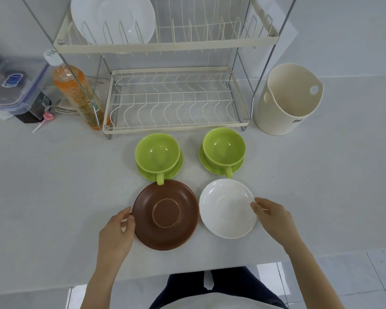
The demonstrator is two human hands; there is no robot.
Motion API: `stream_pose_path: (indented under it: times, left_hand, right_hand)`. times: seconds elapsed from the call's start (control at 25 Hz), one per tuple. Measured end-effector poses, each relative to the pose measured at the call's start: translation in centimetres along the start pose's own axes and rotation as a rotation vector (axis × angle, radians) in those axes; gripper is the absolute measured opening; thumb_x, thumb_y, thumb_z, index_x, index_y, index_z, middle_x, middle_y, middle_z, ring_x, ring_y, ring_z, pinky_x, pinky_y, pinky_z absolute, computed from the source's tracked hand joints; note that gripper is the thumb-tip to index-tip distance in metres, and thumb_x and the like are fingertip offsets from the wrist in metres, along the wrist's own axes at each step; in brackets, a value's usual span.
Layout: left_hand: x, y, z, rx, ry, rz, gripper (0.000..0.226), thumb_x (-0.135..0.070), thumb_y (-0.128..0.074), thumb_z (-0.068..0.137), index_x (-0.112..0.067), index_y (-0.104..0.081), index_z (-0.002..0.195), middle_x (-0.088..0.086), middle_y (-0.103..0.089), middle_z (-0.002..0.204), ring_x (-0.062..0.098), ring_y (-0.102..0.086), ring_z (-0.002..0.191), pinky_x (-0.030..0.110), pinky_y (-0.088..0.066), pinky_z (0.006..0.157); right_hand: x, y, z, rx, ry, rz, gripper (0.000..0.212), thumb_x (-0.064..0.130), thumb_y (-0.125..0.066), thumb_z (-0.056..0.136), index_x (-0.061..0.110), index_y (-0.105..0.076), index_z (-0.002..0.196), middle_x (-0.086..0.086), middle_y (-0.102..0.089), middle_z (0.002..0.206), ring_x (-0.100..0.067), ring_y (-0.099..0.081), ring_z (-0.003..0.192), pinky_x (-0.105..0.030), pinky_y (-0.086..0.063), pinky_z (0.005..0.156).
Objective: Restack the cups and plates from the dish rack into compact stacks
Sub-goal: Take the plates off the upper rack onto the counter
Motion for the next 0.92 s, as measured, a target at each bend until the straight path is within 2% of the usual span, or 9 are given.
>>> stream_pose_path:
  times: [0.08,0.2,0.36,0.52,0.6,0.68,0.8,0.92]
  left_hand:
    - [-1.3,0.6,0.2,-0.024,-0.081,0.033,0.038,-0.014,-0.045,0.092,-0.008,-0.051,0.128,0.013,-0.057,0.132,0.028,-0.053,0.12,0.035,-0.035,0.103]
    - [-4.1,1.6,0.8,-0.063,-0.218,0.104,0.041,-0.016,-0.047,0.091,-0.01,-0.048,0.132,0.011,-0.051,0.138,0.028,-0.047,0.128,0.036,-0.032,0.106]
    - [-9.1,3.4,1.5,-0.129,-0.388,0.164,0.043,-0.02,-0.047,0.091,-0.012,-0.045,0.134,0.009,-0.049,0.141,0.027,-0.044,0.131,0.036,-0.032,0.106]
    - [-14.8,6.3,1.1,-0.23,-0.57,0.213,0.043,-0.021,-0.048,0.09,-0.014,-0.047,0.133,0.007,-0.052,0.139,0.027,-0.048,0.127,0.038,-0.036,0.102]
    - [-17.8,8.5,0.8,-0.3,-0.652,0.22,0.042,-0.021,-0.05,0.089,-0.015,-0.05,0.131,0.008,-0.055,0.135,0.029,-0.052,0.122,0.038,-0.039,0.098]
    - [-20.4,10.5,0.9,-0.342,-0.712,0.231,0.04,-0.022,-0.051,0.089,-0.015,-0.052,0.128,0.008,-0.059,0.13,0.029,-0.054,0.118,0.039,-0.041,0.094]
    - [-24.0,13.3,1.4,-0.375,-0.792,0.256,0.037,-0.024,-0.05,0.089,-0.015,-0.055,0.124,0.008,-0.061,0.126,0.026,-0.054,0.118,0.038,-0.042,0.094]
    - [-27.1,16.0,2.5,-0.407,-0.832,0.292,0.037,-0.026,-0.047,0.089,-0.016,-0.054,0.125,0.006,-0.06,0.127,0.027,-0.055,0.116,0.04,-0.043,0.096]
  right_hand:
    - [1.1,0.8,-0.1,-0.02,0.039,-0.03,0.038,0.027,-0.051,0.091,0.012,-0.056,0.125,-0.005,-0.061,0.128,-0.022,-0.054,0.118,-0.027,-0.037,0.093]
    - [4.7,2.0,0.0,-0.036,0.166,-0.124,0.044,0.031,-0.052,0.09,0.018,-0.05,0.132,0.0,-0.052,0.139,-0.02,-0.044,0.13,-0.027,-0.031,0.104]
    - [10.7,3.4,0.0,-0.022,0.368,-0.217,0.047,0.033,-0.053,0.089,0.026,-0.044,0.135,0.002,-0.048,0.142,-0.019,-0.039,0.133,-0.024,-0.028,0.1]
    - [17.1,4.2,-0.5,0.028,0.571,-0.273,0.053,0.03,-0.057,0.087,0.03,-0.04,0.137,0.005,-0.044,0.145,-0.013,-0.032,0.138,-0.02,-0.024,0.104]
    - [20.4,4.6,-1.1,0.039,0.682,-0.313,0.054,0.029,-0.059,0.086,0.03,-0.04,0.137,0.008,-0.044,0.144,-0.011,-0.036,0.135,-0.012,-0.024,0.096]
    - [23.4,5.2,-1.6,0.019,0.759,-0.371,0.051,0.032,-0.057,0.087,0.031,-0.042,0.135,0.01,-0.046,0.143,-0.013,-0.043,0.129,-0.011,-0.025,0.09]
    - [27.7,6.1,-2.3,-0.021,0.838,-0.414,0.047,0.036,-0.055,0.087,0.031,-0.045,0.133,0.012,-0.048,0.141,-0.011,-0.044,0.128,-0.017,-0.029,0.097]
    - [32.3,6.5,-2.6,-0.025,0.921,-0.409,0.045,0.032,-0.055,0.088,0.026,-0.048,0.132,0.009,-0.051,0.138,-0.01,-0.043,0.129,-0.013,-0.026,0.096]
Point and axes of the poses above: each hand's wrist, its own z-axis towards the middle knuckle, its own y-axis out of the back of the hand, x = y × z, the point moved 10 cm from there along z, towards the middle knuckle
